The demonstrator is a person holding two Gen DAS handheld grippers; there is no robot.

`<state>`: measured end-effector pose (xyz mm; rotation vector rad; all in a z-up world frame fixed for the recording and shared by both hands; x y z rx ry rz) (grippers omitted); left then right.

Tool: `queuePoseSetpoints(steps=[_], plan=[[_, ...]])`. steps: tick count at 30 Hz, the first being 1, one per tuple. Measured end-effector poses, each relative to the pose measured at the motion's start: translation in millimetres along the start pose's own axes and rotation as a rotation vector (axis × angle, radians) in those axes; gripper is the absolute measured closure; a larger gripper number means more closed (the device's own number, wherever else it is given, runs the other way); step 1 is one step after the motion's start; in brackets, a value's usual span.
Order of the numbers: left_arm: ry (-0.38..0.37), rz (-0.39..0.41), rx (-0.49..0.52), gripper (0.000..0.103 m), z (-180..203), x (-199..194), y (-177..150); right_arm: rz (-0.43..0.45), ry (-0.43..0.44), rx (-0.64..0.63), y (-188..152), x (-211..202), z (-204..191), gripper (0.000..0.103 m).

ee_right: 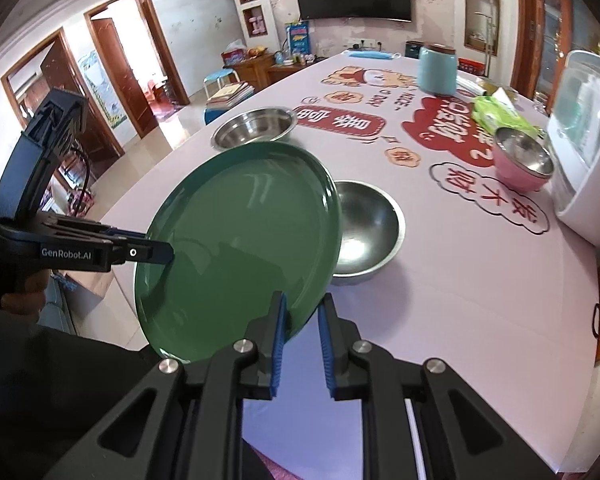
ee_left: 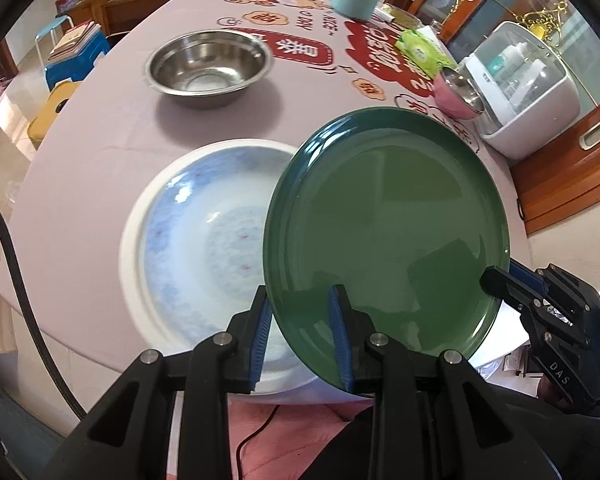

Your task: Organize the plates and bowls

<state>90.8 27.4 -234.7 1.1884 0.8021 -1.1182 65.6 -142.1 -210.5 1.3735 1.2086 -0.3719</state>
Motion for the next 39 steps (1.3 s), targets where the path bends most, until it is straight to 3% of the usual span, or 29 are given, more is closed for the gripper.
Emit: queuePoseSetpoints(steps=[13, 29, 39], plan=[[0.024, -0.071, 0.001, 0.076, -64.1, -1.4, -23.9, -0.082, -0.009, 0.032, -11.4, 38.7, -55.3, 0.086], [0.035, -0.159, 0.112, 0.075, -91.6, 26.5, -13.7, -0.117, -0.091, 0.186, -19.5, 74.2, -61.7, 0.082], [0.032, -0.157, 0.171, 0.070, -94.2, 30.7, -2.6, -0.113, -0.137, 0.232, -17.3, 85.1, -60.5, 0.077]])
Point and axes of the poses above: each gripper's, at about its wrist camera, not at the fingertips, and x roughly the way its jaws point, z to its right, y to its top, the point moved 9 cm from there along x, roughly the way its jaws point, and after that the axes turned 8 degrees about x, right-handed, at the moved point
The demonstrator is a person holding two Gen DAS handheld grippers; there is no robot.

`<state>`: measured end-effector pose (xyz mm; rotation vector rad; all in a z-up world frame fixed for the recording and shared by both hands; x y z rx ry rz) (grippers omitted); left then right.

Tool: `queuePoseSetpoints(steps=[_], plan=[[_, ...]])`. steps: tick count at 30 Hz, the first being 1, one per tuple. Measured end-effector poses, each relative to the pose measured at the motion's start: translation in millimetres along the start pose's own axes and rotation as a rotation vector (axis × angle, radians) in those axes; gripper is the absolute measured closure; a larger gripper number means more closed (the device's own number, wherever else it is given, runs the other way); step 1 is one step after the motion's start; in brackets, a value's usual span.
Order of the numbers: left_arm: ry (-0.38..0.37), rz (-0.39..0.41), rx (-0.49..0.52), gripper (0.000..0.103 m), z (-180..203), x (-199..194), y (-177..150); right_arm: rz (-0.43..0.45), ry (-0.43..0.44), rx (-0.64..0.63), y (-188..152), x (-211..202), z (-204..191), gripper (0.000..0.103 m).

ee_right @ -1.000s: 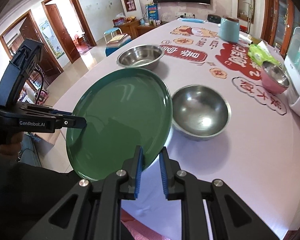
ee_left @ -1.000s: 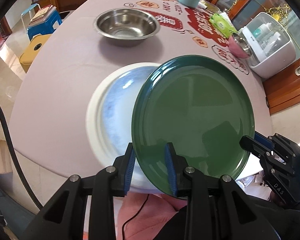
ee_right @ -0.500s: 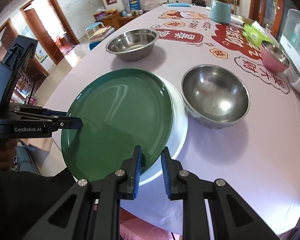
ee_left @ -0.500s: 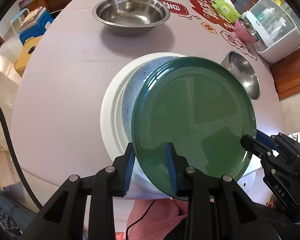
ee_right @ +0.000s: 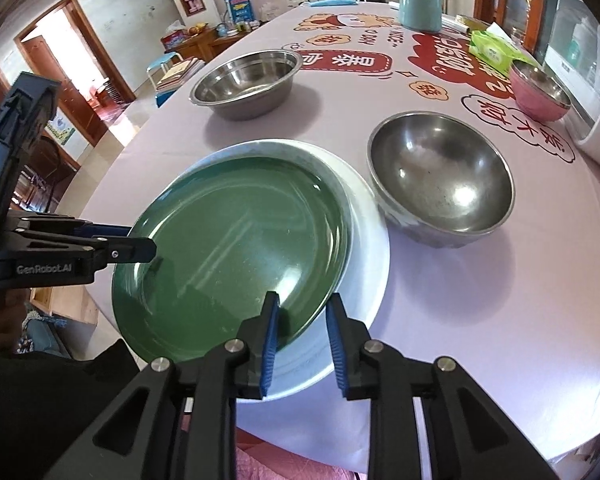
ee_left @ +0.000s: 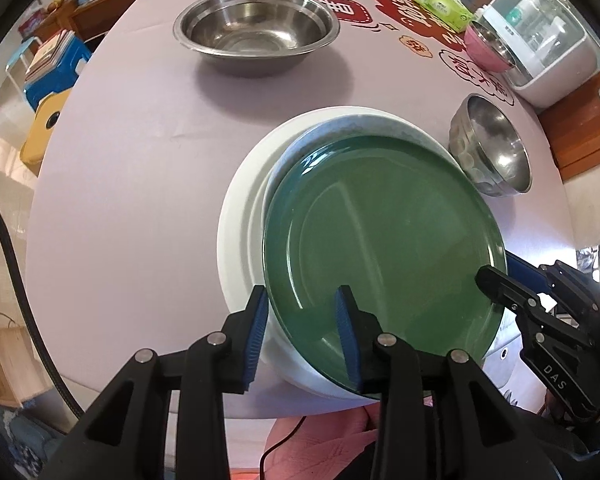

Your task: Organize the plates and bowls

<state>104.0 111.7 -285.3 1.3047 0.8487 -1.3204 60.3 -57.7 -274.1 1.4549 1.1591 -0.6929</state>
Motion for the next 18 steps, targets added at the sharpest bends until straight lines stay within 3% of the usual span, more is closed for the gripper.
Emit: queuePoseSetpoints(steps=[13, 18], plan=[[-0.010, 0.034, 0.070, 0.068, 19.6, -7.8, 13.6, 0.001, -0.027, -0.005, -2.0, -1.0, -1.8, 0.067], [-0.010, 0.074, 0.067, 0.054, 21.4, -18.6, 16.7, 0.021, -0.024, -0.034, 2.5, -10.0, -9.2, 0.054]])
Point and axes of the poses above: each gripper's, at about its wrist camera, not at the fingertips, and x roughly the way its jaws point, z to its right, y to its top, the point moved 9 cm from there along x, roughly the way its jaws point, and after that the axes turned 8 degrees about x, right-handed, at the moved point
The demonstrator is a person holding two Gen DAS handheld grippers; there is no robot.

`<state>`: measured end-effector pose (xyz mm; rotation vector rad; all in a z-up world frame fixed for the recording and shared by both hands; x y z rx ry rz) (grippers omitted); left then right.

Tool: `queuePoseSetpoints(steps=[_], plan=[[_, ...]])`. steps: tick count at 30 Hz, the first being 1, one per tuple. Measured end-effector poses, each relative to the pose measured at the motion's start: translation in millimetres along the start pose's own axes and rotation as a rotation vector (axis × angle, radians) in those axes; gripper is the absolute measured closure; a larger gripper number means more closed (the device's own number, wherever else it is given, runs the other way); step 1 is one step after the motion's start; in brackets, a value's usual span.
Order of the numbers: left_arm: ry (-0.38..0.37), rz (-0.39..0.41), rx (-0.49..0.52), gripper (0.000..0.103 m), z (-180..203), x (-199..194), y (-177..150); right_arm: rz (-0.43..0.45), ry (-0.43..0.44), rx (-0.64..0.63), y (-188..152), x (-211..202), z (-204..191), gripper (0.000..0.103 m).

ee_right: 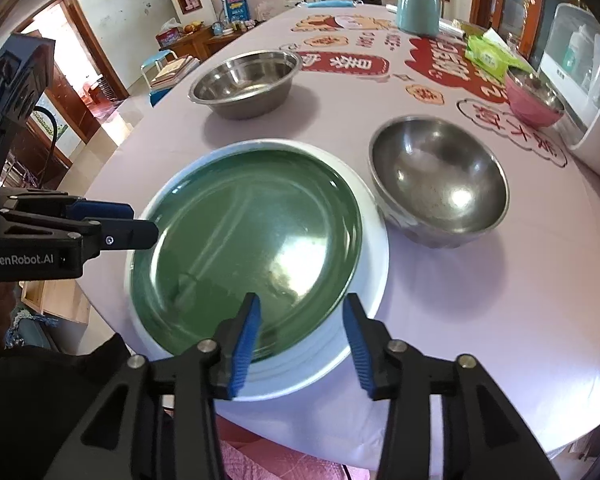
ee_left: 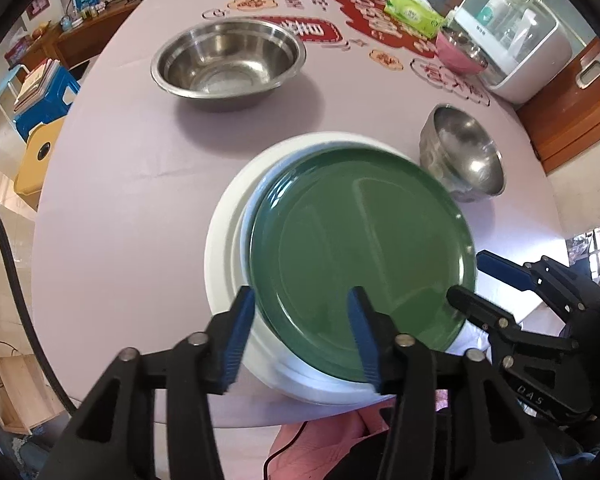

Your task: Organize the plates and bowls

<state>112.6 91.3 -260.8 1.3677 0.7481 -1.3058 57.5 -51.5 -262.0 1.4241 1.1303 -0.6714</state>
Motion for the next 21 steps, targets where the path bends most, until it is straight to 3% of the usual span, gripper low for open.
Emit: queuePoseSetpoints(steps=[5, 12, 21], plan=[[-0.003, 0.037, -0.031, 0.044, -4.7, -16.6, 6.1, 0.025, -0.006, -0.036, 11.0, -13.2, -8.5, 0.044], [0.015, 0.078, -0.095, 0.031, -19.1, -39.5, 14.0, 0.056, 0.005, -0.081, 32.3, -30.8, -19.3, 0.040], [0.048, 0.127, -0.153, 0.024, -37.7, -61.5, 30.6, 0.124, 0.035, -0.141, 69.1, -47.8, -35.5, 0.040]])
Point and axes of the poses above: each gripper's, at about its wrist camera, not at the fingertips, and x roughly the way its jaws point, z to its right, y to its top, the point moved 9 cm from there along x, roughly the way its jaws point, and after that the axes turned 8 degrees about x, right-handed, at the moved point
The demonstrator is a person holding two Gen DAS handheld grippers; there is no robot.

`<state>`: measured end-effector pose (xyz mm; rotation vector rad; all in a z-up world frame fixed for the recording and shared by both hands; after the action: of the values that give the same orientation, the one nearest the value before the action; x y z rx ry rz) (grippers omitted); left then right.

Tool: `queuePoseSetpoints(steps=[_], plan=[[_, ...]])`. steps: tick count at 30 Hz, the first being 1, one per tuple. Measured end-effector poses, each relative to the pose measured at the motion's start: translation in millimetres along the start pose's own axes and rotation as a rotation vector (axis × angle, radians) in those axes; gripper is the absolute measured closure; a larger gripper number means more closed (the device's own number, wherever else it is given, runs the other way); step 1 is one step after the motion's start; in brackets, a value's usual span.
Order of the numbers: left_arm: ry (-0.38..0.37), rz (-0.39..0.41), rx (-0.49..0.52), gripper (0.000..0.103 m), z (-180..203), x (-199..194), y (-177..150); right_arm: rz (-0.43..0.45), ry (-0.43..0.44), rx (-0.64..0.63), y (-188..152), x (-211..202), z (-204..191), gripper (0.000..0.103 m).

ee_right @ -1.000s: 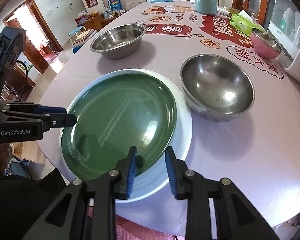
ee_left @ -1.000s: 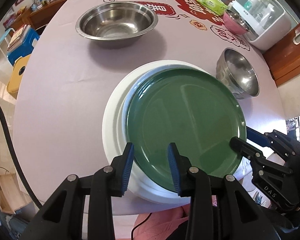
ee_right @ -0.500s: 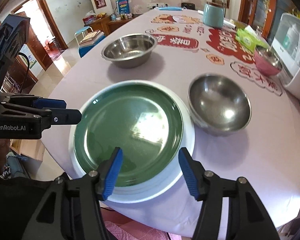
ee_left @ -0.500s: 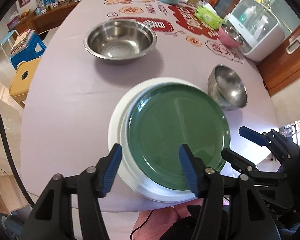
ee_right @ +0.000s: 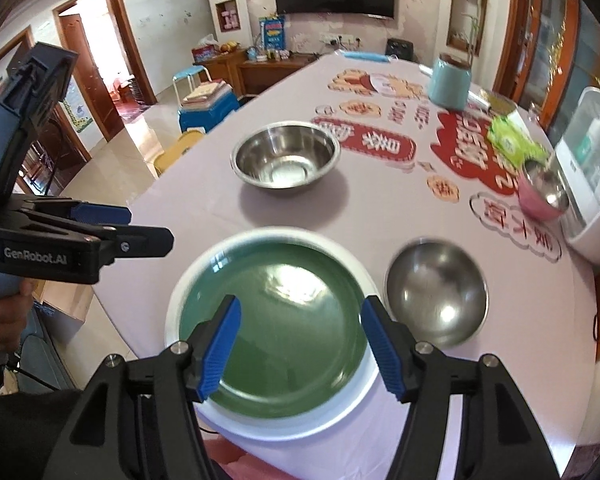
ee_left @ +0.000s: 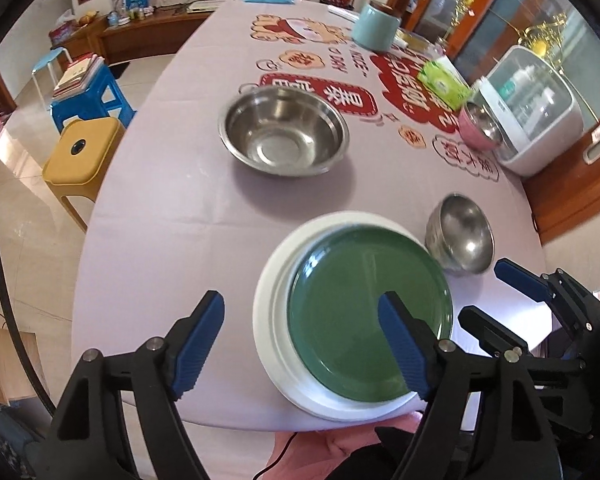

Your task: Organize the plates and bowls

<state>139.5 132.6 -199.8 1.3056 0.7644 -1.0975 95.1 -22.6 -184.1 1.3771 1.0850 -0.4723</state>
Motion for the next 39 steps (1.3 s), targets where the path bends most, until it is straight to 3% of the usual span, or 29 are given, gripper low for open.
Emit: queuePoseSetpoints(steps=[12, 26, 39], plan=[[0.072, 0.027, -0.060, 0.021, -25.3, 6.8, 48.1, 0.045, 0.034, -0.016, 53.1, 19.8, -0.3, 0.040], [0.086, 0.000, -0.151, 0.021, -48.0, 65.4, 99.1, 0.038, 0.129, 0.076, 99.7, 85.4, 8.0, 0.040], [0.079, -0.045, -0.269, 0.023, -71.1, 130.1, 97.6, -0.064, 0.188, 0.145, 98.3, 146.8, 17.8, 0.040]])
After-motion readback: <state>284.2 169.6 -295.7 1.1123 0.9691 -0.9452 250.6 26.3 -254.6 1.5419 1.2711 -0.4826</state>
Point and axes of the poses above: each gripper's, at about its wrist camera, not at the fingertips, and x roughly the way its jaws point, z to its right, y to its top, the point moved 9 cm from there along x, roughly the way its jaws point, and after that the axes turned 8 degrees about x, right-handed, at the moved point
